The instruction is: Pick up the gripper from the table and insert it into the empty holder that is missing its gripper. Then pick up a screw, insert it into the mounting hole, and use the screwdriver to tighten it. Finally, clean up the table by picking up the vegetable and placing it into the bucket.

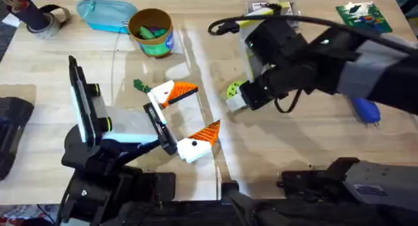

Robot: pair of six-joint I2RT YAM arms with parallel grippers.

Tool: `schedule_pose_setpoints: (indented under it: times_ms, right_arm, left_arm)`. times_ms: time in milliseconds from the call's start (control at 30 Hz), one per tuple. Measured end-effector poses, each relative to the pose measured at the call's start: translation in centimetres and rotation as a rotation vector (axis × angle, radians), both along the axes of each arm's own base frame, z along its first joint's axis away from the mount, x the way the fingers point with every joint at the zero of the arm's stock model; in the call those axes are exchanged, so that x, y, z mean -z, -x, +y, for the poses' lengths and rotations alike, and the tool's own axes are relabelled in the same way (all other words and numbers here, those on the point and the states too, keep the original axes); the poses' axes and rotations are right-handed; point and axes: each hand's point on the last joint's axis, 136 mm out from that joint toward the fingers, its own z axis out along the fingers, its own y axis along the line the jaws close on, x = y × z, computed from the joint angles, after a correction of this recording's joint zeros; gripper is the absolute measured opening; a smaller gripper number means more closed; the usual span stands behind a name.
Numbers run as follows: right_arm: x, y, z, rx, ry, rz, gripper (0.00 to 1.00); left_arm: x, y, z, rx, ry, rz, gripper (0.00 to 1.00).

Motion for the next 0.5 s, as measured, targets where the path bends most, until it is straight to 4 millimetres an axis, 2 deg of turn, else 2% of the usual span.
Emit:
schedule_pose_setpoints:
  times_ms: [67,167,500]
  right_arm:
    - [0.9,0.1,0.0,0.003,0.018,0.026,0.562]
    - [1.9,0.2,-0.1,0.004,0.040,0.055,0.471]
    - [2.3,-0.1,-0.6,0.015,0.072,0.048,0.357]
  left_arm:
    - [0.0,0.0,0.0,0.000,0.000,0.000,0.990]
    - [0.0,0.0,0.0,0.000,0.000,0.000,0.990]
    - [0.0,0.0,0.0,0.000,0.000,0.000,0.990]
